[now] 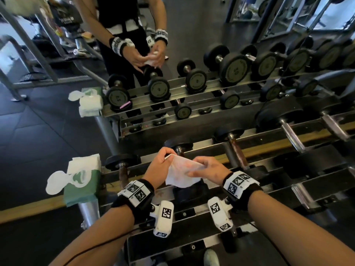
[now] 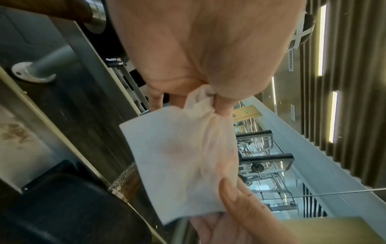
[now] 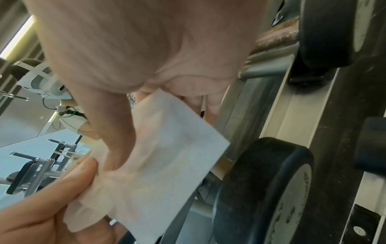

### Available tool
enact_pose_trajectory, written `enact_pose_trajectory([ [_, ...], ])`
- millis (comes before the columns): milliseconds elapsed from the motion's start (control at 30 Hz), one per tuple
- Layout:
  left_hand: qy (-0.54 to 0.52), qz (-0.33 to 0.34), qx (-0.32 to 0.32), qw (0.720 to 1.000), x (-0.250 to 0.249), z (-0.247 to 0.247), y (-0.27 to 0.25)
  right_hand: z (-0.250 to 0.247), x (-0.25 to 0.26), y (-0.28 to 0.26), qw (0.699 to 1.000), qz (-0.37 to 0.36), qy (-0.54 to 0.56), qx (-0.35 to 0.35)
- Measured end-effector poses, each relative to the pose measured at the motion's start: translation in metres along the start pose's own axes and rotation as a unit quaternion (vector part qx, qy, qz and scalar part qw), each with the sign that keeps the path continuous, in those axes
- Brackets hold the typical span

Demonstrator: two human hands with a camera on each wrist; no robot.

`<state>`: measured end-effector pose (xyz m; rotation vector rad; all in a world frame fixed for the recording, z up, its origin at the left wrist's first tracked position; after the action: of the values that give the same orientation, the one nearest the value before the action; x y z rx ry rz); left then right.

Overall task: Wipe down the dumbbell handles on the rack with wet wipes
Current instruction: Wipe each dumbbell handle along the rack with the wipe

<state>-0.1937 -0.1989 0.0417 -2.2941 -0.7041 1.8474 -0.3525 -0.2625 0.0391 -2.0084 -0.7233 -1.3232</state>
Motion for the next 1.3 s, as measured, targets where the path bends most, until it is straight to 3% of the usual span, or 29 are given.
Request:
enact_pose_trajectory([
  [133, 0.014, -0.015, -0.087, 0.996, 0.008, -0.001, 0.004, -0.021, 0.0, 0.009, 0.999, -0.023, 0.01, -0.032],
  [267, 0.024, -0.031, -0.181, 0.983, 0.021, 0.0, 0.002, -0.029, -0.005, 0.02, 0.999, -0.035, 0.03, -0.011],
  [567, -0.091, -0.11, -0.257, 0.956, 0.064, 0.018, -0.008, -0.016, -0.032, 0.049, 0.995, -0.002, -0.043, 0.085],
  [767, -0.101, -0.137, -0.258, 0.951, 0.092, 0.029, -0.027, -0.042, -0.042, 0.062, 0.996, 0.019, 0.069, 0.047],
  [933, -0.095, -0.131, -0.234, 0.959, 0.091, 0.044, -0.029, -0.051, -0.055, 0.068, 1.0, 0.016, 0.004, 0.007],
  [1133, -0.065, -0.138, -0.198, 0.968, 0.09, 0.056, -0.026, -0.082, -0.061, 0.063, 0.991, 0.04, 0.006, -0.124],
  [1200, -0.062, -0.146, -0.18, 0.971, 0.093, 0.059, -0.026, -0.084, -0.062, 0.062, 0.992, 0.03, -0.042, -0.115],
  [1300, -0.052, -0.156, -0.165, 0.972, 0.095, 0.063, -0.027, -0.058, -0.064, 0.07, 0.999, 0.006, -0.031, -0.043],
])
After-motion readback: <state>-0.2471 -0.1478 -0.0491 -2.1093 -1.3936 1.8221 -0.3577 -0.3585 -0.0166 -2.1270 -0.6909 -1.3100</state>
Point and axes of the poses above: each hand's wrist, its own y-axis towards the middle knuckle, its own z-axis out of the palm, x = y × z, the point moved 7 cm from there along y, towards the middle knuckle, and after that the axes turned 10 degrees about -z, right-handed, at the moved point
